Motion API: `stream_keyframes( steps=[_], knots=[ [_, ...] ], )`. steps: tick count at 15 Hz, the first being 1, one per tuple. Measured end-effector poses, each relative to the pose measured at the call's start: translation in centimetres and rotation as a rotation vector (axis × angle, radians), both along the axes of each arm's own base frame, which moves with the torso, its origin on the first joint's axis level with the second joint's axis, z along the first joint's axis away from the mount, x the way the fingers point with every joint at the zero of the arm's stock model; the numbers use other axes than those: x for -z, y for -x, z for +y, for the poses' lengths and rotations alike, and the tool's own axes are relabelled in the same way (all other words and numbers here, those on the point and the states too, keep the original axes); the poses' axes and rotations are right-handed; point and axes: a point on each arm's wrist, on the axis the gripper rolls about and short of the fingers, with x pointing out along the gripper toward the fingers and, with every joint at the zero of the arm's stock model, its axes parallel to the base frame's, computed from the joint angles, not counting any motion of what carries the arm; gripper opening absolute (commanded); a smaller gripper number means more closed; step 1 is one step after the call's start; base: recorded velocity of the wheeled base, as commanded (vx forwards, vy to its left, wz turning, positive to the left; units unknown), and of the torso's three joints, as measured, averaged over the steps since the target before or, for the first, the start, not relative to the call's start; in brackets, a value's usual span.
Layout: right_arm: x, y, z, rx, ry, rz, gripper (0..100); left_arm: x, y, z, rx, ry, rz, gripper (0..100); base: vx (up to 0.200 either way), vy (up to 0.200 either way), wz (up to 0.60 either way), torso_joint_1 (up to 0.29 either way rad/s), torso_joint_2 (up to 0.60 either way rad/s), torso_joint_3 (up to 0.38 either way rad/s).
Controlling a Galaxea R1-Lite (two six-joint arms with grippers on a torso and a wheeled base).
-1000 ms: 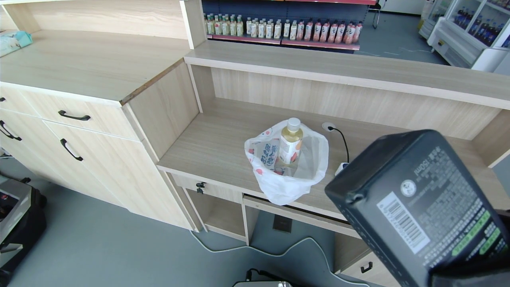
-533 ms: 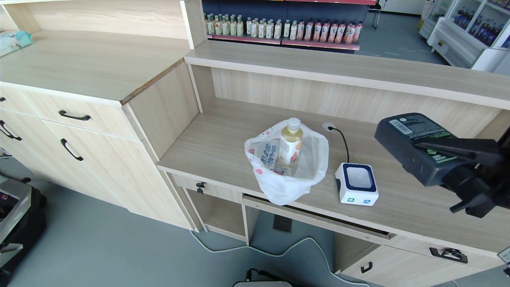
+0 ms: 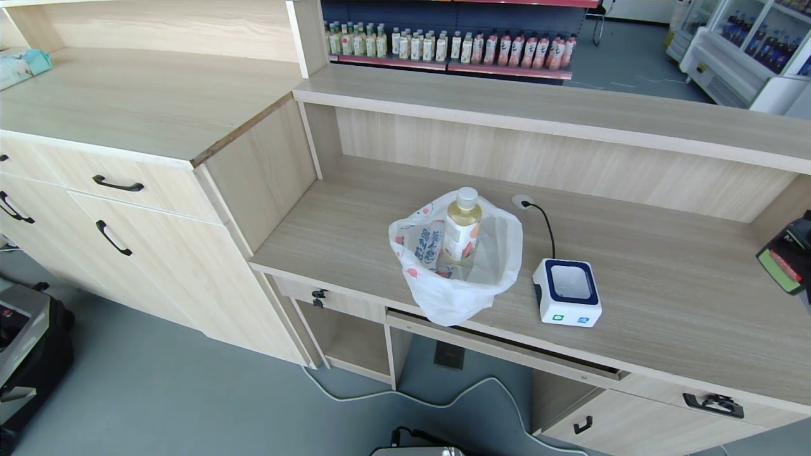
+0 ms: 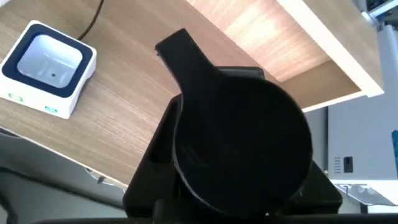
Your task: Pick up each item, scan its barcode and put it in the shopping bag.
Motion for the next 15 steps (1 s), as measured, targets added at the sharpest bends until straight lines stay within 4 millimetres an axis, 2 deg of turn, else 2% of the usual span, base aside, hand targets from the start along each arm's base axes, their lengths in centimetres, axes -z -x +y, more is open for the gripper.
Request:
stream_keyframes(
  steps=[2,4,7,12,13,15],
  knots=[
    [1.0,-0.4,-0.3,0.013,-0.006,0.006,0,0.0,0.0,0.0,0.0,0.0,-0.001,100,0.0,0.0,0.0,0.0,0.0,0.0],
    [1.7,-0.6,0.3,-0.022,-0.024,0.0,0,0.0,0.0,0.0,0.0,0.0,-0.001,100,0.0,0.0,0.0,0.0,0.0,0.0],
    [1.9,-1.2,2.0,-0.098,-0.172,-0.01,0,0.0,0.0,0.0,0.001,0.0,-0.001,100,0.0,0.0,0.6,0.002,0.0,0.004],
    [1.7,-3.7,5.0,-0.257,-0.635,0.028,0,0.0,0.0,0.0,0.0,0.0,-0.001,100,0.0,0.0,0.0,0.0,0.0,0.0],
    [2.3,-4.3,5.2,-0.263,-0.768,0.08,0,0.0,0.0,0.0,0.0,0.0,-0.001,100,0.0,0.0,0.0,0.0,0.0,0.0],
    [3.8,-5.4,4.7,-0.184,-0.896,0.203,0,0.0,0.0,0.0,0.001,0.0,-0.001,100,0.0,0.0,0.0,0.0,0.0,0.0]
  ],
)
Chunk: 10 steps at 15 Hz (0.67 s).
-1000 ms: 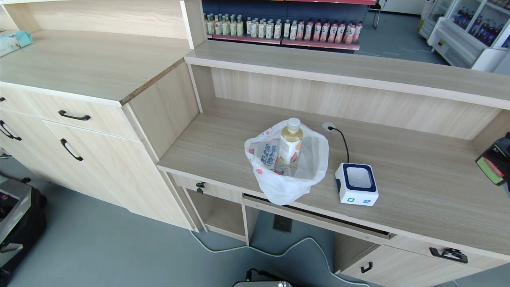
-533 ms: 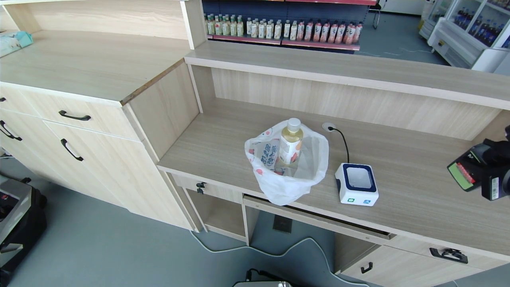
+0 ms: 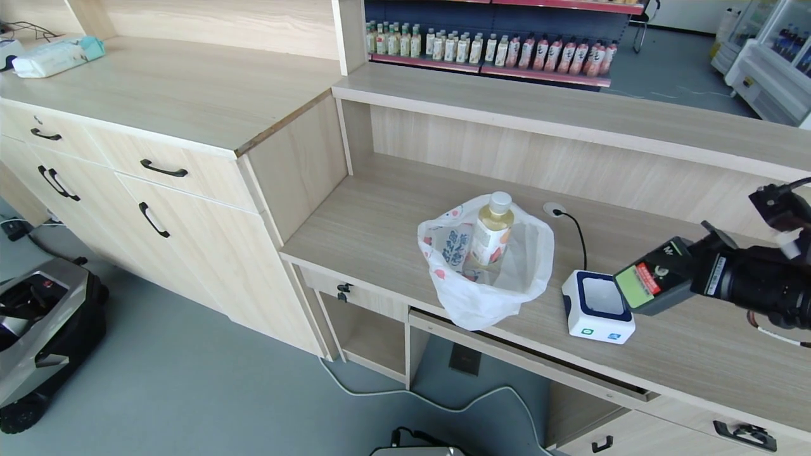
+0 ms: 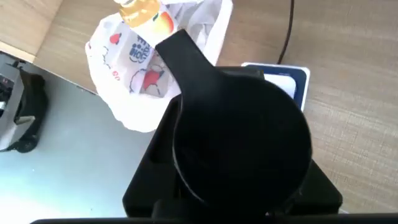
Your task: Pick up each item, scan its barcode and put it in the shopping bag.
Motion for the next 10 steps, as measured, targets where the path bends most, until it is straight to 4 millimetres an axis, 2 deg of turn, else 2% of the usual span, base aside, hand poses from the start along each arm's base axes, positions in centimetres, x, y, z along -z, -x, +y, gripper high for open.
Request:
stream_keyframes(
  steps=[2,5,10],
  knots=[
    [0.5,-1.6,-1.4,0.086,-0.107,0.087,0,0.0,0.0,0.0,-0.001,0.0,0.0,100,0.0,0.0,0.0,0.0,0.0,0.0],
    [0.2,-4.4,-3.0,0.177,-0.26,0.112,0,0.0,0.0,0.0,0.0,0.0,0.001,100,0.0,0.0,0.0,0.0,0.0,0.0],
    [0.5,-6.4,-3.4,0.089,-0.306,0.115,0,0.0,0.0,0.0,-0.001,0.0,0.0,100,0.0,0.0,0.0,0.0,0.0,0.0]
  ],
)
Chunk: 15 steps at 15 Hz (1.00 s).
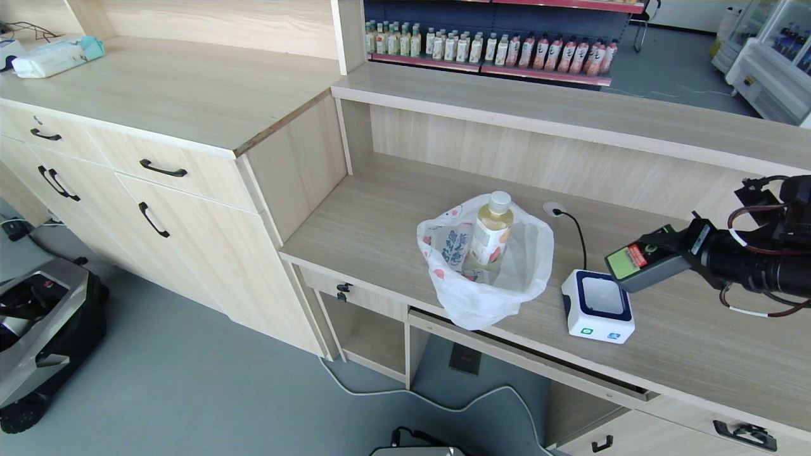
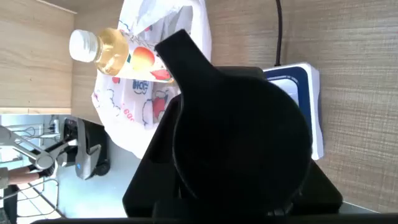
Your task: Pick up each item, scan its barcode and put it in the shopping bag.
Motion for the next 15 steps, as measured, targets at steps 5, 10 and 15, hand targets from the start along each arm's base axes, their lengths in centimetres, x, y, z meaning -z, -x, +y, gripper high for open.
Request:
stream_keyframes(
  steps=[5,10,15],
  knots=[
    [1.8,-1.7,-0.3,-0.042,0.051,0.001,0,0.0,0.0,0.0,0.0,0.0,0.0,100,0.0,0.0,0.0,0.0,0.0,0.0],
    [3.0,-2.1,-0.2,-0.069,0.095,0.028,0,0.0,0.0,0.0,0.0,0.0,0.0,100,0.0,0.0,0.0,0.0,0.0,0.0],
    [3.8,-2.4,-0.1,-0.076,0.094,0.049,0,0.0,0.0,0.0,0.0,0.0,0.0,100,0.0,0.0,0.0,0.0,0.0,0.0]
  ],
)
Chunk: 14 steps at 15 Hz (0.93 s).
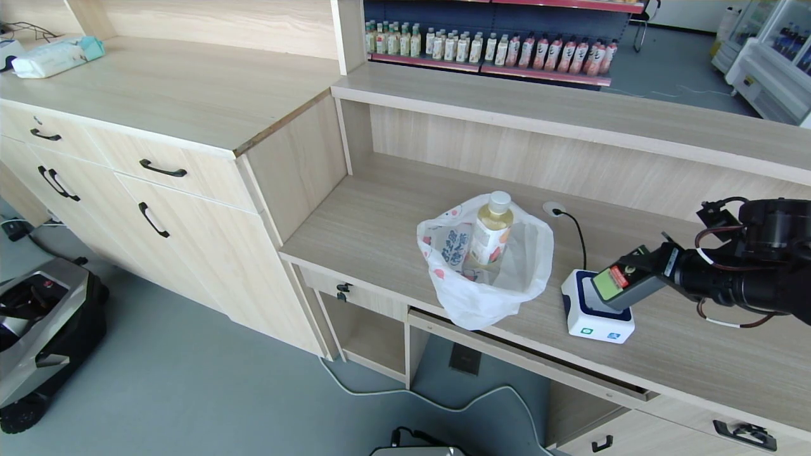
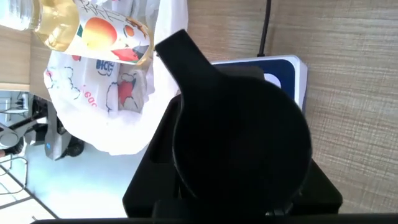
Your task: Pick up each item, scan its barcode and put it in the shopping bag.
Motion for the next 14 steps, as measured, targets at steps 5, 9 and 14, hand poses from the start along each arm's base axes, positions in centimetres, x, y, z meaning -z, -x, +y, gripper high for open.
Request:
stream_keyframes(
  steps=[5,9,14],
  knots=[
    [0.4,-0.5,0.6,-0.019,-0.001,0.006,0,0.0,0.0,0.0,0.0,0.0,0.0,100,0.0,0.0,0.0,0.0,0.0,0.0],
    [0.5,-1.2,0.5,-0.028,0.017,-0.002,0,0.0,0.0,0.0,0.0,0.0,0.0,100,0.0,0.0,0.0,0.0,0.0,0.0],
    [0.4,-2.0,1.1,-0.059,0.014,-0.015,0,0.0,0.0,0.0,0.0,0.0,0.0,100,0.0,0.0,0.0,0.0,0.0,0.0]
  ],
)
